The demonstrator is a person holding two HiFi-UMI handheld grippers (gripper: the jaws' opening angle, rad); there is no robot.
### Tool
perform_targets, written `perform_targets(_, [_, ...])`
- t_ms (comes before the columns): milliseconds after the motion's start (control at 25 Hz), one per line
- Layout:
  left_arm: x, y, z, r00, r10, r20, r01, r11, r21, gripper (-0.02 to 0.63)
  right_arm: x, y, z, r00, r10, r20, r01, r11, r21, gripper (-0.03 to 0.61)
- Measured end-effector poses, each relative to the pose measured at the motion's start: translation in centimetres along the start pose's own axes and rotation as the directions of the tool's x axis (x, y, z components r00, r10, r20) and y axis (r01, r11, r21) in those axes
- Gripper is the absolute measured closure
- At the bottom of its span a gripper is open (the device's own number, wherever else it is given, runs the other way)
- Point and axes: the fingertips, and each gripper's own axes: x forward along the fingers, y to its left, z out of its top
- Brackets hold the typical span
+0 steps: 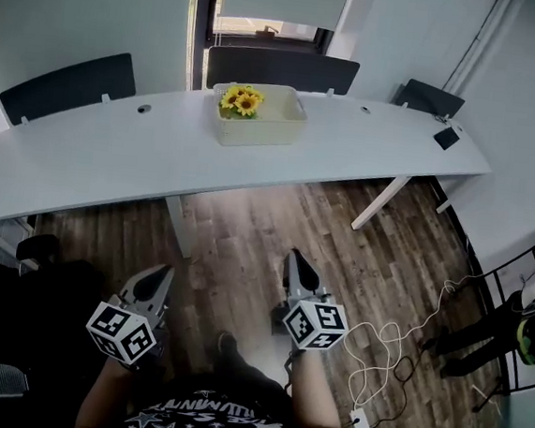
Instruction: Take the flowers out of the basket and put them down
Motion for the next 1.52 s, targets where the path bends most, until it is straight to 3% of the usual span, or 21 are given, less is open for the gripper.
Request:
perform_targets(480, [10.9, -1.2, 2.7, 0.999, 0.035, 0.012, -0.035, 0.998, 0.046, 0.606, 5.7, -8.2, 2.5, 0.999, 0.038, 0.001, -0.038, 0.999, 0.015, 0.577])
perform_targets(800, [13.4, -0.7, 3.0, 0.997, 0.075, 0.022, -0.075, 0.997, 0.035, 0.605, 8.0, -9.5, 1.6, 0.996, 0.075, -0.051, -0.075, 0.997, -0.004, 0.577])
perform_targets(1040, [14.4, 2.0, 3.6, 0.994, 0.109, 0.034, -0.110, 0.993, 0.046, 0.606, 10.5, -8.5, 0.2, 0.988, 0.109, -0.110, -0.114, 0.993, -0.036, 0.577])
perform_targets(1520, [21.8, 8.3, 3.5, 0.996, 0.084, 0.010, -0.084, 0.996, 0.002, 0.605, 16.2, -11.8, -0.5, 0.986, 0.052, -0.160, -0.064, 0.996, -0.069, 0.577])
